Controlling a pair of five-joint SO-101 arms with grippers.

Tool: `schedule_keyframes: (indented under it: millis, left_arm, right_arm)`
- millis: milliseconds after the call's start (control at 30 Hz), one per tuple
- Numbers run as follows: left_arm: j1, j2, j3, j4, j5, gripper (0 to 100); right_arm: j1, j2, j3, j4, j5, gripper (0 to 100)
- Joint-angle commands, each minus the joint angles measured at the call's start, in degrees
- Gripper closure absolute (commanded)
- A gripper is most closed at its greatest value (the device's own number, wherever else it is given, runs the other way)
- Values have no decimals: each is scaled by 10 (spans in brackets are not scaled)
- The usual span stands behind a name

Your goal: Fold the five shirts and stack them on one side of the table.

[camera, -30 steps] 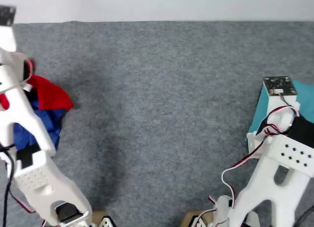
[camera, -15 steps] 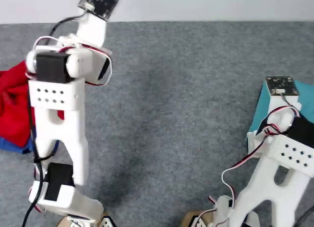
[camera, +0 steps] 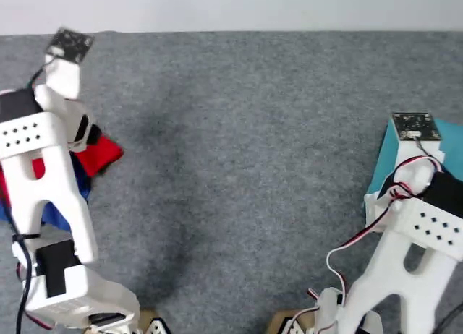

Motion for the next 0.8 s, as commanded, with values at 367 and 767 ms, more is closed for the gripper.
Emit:
schedule_keyframes:
  millis: [367, 767]
  left_arm:
    - [-8, 96, 158, -232, -45, 808]
    - [-17, 294, 51, -258, -47, 905]
  right_arm:
    - [-5, -15, 8, 22, -5, 990]
    - [-6, -15, 42, 22, -5, 990]
